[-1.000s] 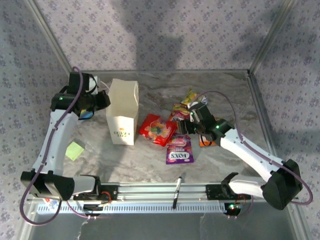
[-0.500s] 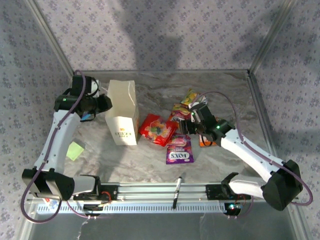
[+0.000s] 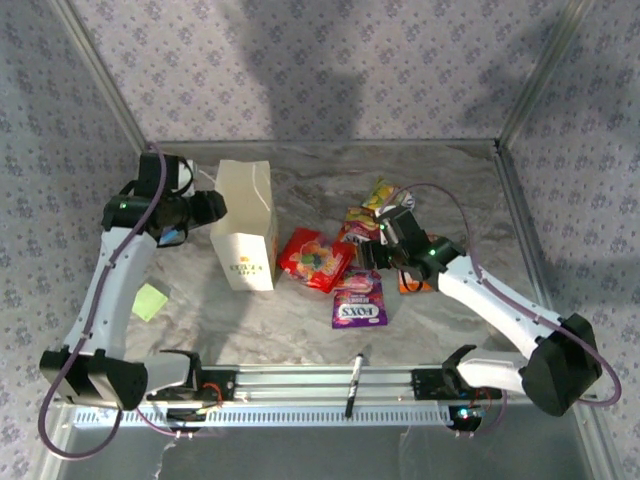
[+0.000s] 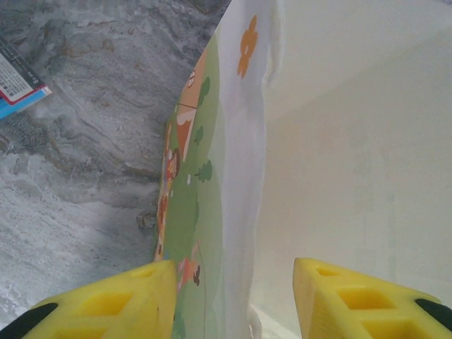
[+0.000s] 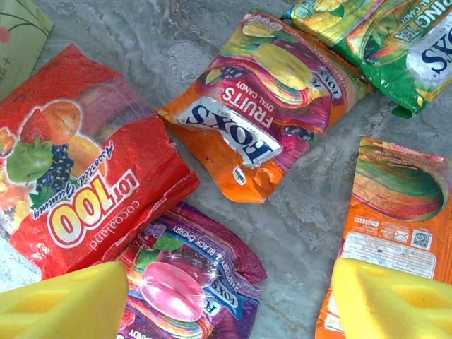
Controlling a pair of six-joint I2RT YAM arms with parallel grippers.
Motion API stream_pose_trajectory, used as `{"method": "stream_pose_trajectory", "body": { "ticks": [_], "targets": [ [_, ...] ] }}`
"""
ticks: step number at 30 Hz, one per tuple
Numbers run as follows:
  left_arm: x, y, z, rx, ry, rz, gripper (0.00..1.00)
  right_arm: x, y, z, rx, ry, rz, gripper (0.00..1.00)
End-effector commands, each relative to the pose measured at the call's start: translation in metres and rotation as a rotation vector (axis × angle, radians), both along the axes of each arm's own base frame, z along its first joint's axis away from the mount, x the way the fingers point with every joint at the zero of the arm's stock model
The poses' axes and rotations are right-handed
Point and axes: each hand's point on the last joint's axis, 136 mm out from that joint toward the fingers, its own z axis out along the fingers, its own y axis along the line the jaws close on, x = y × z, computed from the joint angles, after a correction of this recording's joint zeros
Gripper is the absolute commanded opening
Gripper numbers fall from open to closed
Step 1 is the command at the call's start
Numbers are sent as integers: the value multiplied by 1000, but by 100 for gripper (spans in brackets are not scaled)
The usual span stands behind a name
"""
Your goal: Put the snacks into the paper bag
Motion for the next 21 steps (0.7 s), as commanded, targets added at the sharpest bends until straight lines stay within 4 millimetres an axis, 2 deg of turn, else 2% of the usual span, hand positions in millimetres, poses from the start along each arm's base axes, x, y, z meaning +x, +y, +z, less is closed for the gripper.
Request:
{"method": "stream_pose_trajectory", "body": {
  "ticks": [1,4,8,16,21],
  "targets": [
    [-11,-5,25,-32,-67,-39,49,3,2,5,12,17,-18,78],
    [-17,-10,32,-58,-87,-66,53,5,4,6,19,8,-15,78],
    [-23,-5,42,-39,-115,-51,54,8,4,12,29,-30,-18,78],
    [-40,21,55,61,-176,52,55,9,-16,19,-9,-77,-80,81],
    [-53,39,51,127,-189,113,55,10,-22,16,-13,-62,-106,81]
  ]
}}
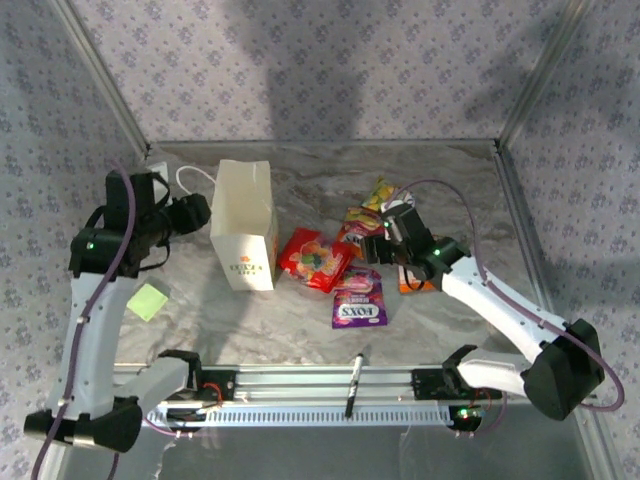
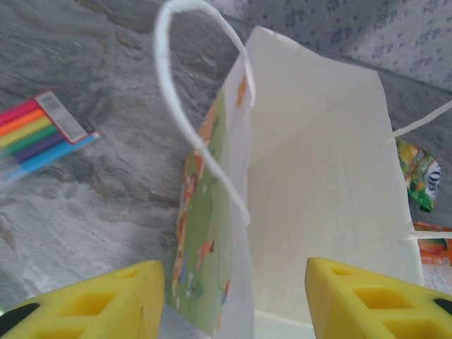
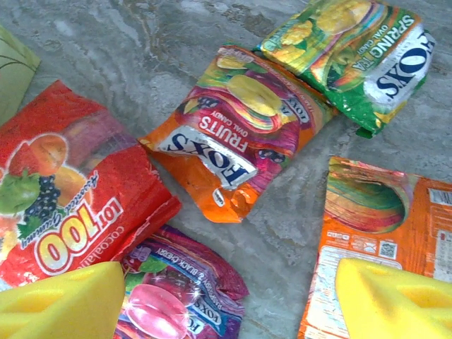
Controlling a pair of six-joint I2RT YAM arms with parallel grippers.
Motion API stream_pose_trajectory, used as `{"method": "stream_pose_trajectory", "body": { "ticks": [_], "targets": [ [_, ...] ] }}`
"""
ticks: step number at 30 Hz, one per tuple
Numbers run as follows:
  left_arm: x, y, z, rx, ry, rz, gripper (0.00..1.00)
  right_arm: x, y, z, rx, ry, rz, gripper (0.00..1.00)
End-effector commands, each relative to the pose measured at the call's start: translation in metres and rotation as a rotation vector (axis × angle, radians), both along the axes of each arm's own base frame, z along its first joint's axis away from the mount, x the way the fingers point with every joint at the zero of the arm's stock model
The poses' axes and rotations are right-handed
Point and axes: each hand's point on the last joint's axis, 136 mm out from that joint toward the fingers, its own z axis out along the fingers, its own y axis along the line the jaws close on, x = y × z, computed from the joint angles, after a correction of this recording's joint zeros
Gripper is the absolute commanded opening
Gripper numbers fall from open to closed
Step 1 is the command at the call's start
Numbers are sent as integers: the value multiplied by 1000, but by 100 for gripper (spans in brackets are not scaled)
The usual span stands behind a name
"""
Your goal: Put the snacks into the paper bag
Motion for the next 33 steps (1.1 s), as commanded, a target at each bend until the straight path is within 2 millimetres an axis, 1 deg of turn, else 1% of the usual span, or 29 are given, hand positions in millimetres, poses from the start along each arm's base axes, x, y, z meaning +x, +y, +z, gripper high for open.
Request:
{"method": "stream_pose_trajectory", "body": {
  "ticks": [1,5,9,15,17,19,22,26,29,33],
  "targets": [
    [-13,17,-11,75,22,58,55,2,-9,1,-3,-1,-50,81],
    [-21,28,-26,121,50,96,55,7,-5,2,32,0,-53,81],
    [-23,29,-40,122,72,103,55,14,-1,4,43,4,-44,81],
    [-15,28,-64,121,77,114,53,23,5,1,49,20,-42,81],
    [-10,33,-70,133,72,139,53,24,8,-3,59,34,-49,80],
    [-7,36,-70,140,66,158,52,25,11,-7,73,50,-51,80],
    [-5,38,-63,142,37,174,52,24,16,-12,88,69,-43,80],
    [-9,39,-55,137,11,177,53,25,18,-14,83,76,-41,79],
    [-14,39,-54,128,8,177,53,25,19,-15,83,79,-33,79],
    [-14,30,-52,88,5,142,53,26,22,-15,88,83,-24,79]
  ]
}}
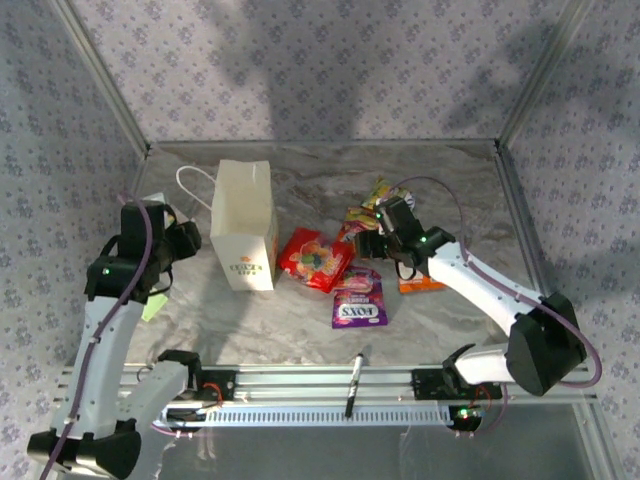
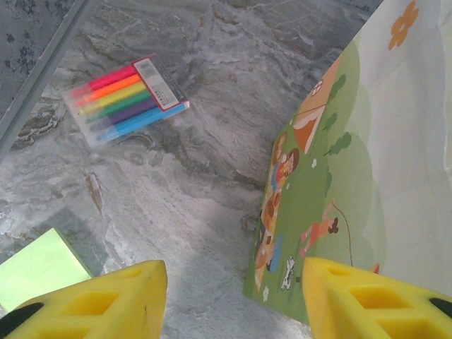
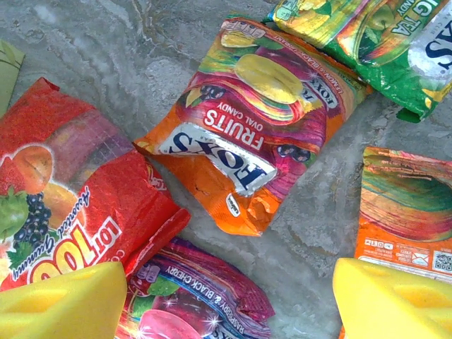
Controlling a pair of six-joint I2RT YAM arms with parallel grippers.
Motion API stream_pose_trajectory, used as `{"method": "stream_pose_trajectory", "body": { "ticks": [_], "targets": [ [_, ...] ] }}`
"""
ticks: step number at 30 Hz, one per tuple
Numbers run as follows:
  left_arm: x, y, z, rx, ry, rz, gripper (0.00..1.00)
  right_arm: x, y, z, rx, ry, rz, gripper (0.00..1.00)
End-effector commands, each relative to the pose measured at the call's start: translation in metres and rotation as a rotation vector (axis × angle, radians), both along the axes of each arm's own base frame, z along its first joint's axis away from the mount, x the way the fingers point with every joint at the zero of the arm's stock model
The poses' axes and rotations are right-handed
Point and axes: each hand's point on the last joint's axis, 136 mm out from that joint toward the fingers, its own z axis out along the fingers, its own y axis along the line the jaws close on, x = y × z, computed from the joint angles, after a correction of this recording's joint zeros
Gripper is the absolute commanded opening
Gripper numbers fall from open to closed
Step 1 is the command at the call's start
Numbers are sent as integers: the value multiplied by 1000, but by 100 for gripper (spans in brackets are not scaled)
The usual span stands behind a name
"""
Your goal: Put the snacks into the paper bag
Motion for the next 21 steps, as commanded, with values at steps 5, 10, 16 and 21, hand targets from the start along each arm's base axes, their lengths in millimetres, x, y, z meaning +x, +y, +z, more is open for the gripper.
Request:
{"method": "stream_pose_trajectory", "body": {
  "ticks": [5,10,16,21],
  "targets": [
    [9,-32,33,-146,-112,-114,54,7,11,12,35,-18,6,79],
    [30,-44,44,-168,-141,-167,54,5,12,7,27,-5,13,79],
    [57,-49,53,-152,-138,-185,54,2,12,6,16,-5,16,79],
    [68,-52,57,-158,-136,-191,54,1,10,5,2,-3,16,79]
  ]
}}
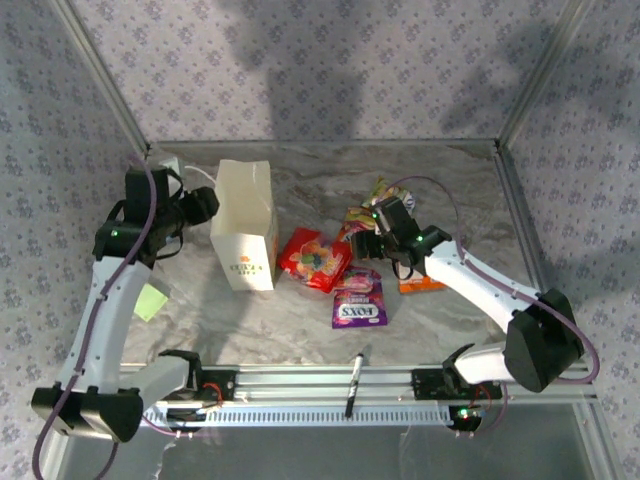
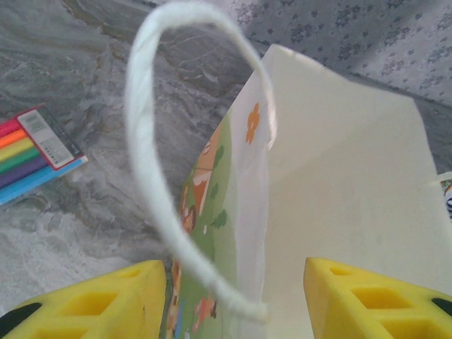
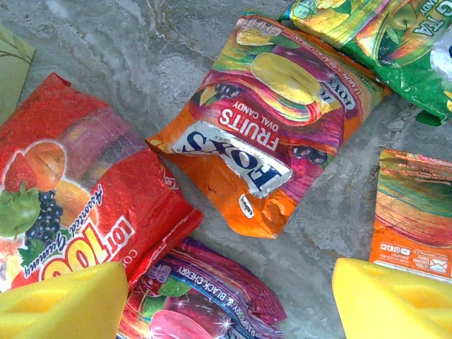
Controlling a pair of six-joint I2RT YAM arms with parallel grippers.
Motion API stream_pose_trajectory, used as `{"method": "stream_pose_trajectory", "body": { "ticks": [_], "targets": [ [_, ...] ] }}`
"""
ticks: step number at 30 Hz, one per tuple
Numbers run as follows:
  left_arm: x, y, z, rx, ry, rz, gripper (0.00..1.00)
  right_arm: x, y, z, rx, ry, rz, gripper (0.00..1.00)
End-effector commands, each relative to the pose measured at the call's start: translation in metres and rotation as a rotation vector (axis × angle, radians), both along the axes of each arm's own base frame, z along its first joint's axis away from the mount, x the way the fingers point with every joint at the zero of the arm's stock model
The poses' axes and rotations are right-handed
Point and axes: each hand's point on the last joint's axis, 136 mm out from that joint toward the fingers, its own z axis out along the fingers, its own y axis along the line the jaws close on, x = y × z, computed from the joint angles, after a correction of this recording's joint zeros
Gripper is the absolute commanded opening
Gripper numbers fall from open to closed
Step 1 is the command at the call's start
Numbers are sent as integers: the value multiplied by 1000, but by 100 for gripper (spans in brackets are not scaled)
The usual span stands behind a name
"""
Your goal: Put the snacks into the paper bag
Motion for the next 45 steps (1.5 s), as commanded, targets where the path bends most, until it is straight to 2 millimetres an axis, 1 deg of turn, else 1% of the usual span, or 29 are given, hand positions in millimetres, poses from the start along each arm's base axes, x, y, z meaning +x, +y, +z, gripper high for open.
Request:
{"method": "stream_pose_trajectory", "body": {
  "ticks": [1,6,10,13,17,19,23,32,40,45],
  "targets": [
    [7,-8,19,-14,-57,-35,54,2,0,7,-2,-12,-8,79],
    [15,-12,7,-22,-26,-42,53,1,1,9,1,-13,-3,79],
    [22,-16,2,-12,-12,-55,49,-1,1,7,1,-5,-2,79],
    [25,-17,-1,-1,9,-68,46,-4,7,6,27,7,17,78],
    [30,-23,-7,2,33,-86,44,-7,15,3,52,21,35,78],
    [32,-25,-11,3,42,-91,41,-8,18,0,59,32,43,76],
    [33,-25,-12,4,41,-88,35,-12,29,-7,85,68,61,75],
    [28,-25,-16,11,50,-90,27,-18,59,-29,217,179,98,73],
    [24,-24,-16,16,52,-91,27,-22,66,-54,224,284,61,72],
    [21,-24,-15,18,46,-93,27,-22,71,-62,241,314,50,65]
  ]
}}
